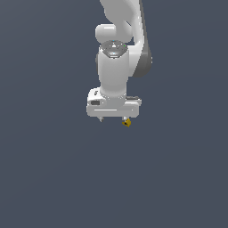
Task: Pick up the object and move it to a goal position.
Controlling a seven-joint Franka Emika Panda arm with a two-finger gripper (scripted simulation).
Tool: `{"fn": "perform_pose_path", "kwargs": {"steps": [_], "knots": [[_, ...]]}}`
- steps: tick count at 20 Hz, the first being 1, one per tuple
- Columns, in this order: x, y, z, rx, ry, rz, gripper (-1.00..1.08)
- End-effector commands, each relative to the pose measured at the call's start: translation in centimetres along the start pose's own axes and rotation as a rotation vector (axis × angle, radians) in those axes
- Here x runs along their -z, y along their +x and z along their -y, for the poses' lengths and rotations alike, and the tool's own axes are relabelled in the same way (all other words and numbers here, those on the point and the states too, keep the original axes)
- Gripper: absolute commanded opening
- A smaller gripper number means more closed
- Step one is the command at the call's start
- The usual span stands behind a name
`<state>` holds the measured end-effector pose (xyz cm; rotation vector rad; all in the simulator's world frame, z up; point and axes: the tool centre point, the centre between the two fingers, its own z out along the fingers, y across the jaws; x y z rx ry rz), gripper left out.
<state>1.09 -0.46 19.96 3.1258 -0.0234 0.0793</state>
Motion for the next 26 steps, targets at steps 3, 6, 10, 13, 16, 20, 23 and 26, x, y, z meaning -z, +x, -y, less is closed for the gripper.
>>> {"fn": "perform_pose_path", "kwargs": {"steps": [3,6,10,13,16,20,23,26], "knots": [[-0.1,-0.1,0.0,0.002,0.001,0.003,1.0],[-0.4,-0.3,-0.1,0.012,0.004,0.017,1.0],[-0.9,-0.7,-0.1,0.027,0.009,0.033,1.0],[-0.9,-0.7,-0.1,0.026,0.009,0.032,1.0],[-0.8,-0.6,-0.2,0.022,0.009,0.031,1.0],[-1.0,-0.8,0.0,0.039,0.008,0.032,1.0],[-1.5,-1.0,0.3,0.07,0.008,0.033,1.0],[-2.1,-1.4,0.7,0.116,0.007,0.034,1.0]]}}
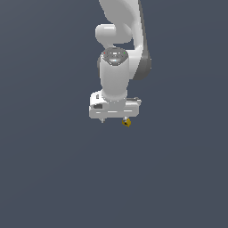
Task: Pick up the object and move it to a goal position.
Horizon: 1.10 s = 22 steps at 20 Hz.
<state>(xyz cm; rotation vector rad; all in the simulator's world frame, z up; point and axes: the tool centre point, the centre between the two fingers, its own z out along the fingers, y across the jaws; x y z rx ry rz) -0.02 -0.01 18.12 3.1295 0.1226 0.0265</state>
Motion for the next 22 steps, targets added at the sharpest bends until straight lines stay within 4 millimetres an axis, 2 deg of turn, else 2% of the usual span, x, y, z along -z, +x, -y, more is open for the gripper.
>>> {"fn": "perform_pose_path", "kwargs": {"steps": [1,9,22], "knots": [[-0.6,-0.3,0.4,0.041,-0.001,0.002,1.0],[-3.3,-1.9,2.4,0.251,-0.005,0.007,1.0],[-8.4,-6.2,6.9,0.696,0.004,0.013,1.0]]}}
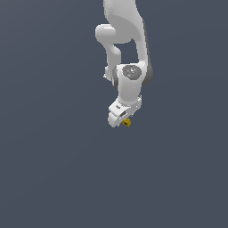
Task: Pick up the object and move it to a goal position.
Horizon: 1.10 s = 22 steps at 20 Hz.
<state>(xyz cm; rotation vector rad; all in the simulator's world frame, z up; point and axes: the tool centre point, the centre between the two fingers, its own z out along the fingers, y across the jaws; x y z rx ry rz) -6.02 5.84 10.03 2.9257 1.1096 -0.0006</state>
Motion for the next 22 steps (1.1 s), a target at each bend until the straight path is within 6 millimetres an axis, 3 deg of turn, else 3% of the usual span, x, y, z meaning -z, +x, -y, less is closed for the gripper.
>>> {"fn": "perform_pose_path", "kwargs": {"steps": [1,11,22], "knots": [[-0.8,-0.2,1.1,0.078,0.002,-0.001,1.0],[-2.6,-0.6,3.8,0.259,0.01,-0.006,1.0],[-3.5,-0.7,4.1,0.278,0.011,-0.006,1.0]]}}
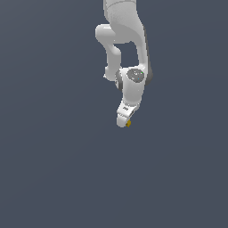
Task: Pick up the object and move it to a goal position.
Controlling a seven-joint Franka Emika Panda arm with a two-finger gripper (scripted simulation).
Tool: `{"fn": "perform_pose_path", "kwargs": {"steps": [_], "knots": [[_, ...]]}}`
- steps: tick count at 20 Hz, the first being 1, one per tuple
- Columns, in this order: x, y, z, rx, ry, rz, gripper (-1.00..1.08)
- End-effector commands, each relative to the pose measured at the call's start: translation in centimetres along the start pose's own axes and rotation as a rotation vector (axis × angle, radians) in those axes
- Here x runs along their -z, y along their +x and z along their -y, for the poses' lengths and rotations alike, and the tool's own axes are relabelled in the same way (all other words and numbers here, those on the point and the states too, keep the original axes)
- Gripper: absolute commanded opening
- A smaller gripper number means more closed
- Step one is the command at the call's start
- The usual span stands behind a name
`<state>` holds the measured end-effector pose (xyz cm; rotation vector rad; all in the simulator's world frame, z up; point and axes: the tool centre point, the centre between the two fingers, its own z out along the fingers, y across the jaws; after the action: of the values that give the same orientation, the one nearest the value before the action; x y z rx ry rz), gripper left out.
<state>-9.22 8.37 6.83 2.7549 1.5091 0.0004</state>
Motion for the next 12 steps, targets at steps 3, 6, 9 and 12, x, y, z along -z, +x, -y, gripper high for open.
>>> {"fn": "perform_pose_path", "kwargs": {"steps": [3,6,9,12], "knots": [[-1.5,0.0,0.1,0.002,0.001,0.0,1.0],[-2.9,-0.1,0.1,0.004,0.001,0.0,1.0],[-4.0,-0.1,0.1,0.005,0.001,0.0,1.0],[-4.5,-0.1,0.1,0.005,0.001,0.0,1.0]]}}
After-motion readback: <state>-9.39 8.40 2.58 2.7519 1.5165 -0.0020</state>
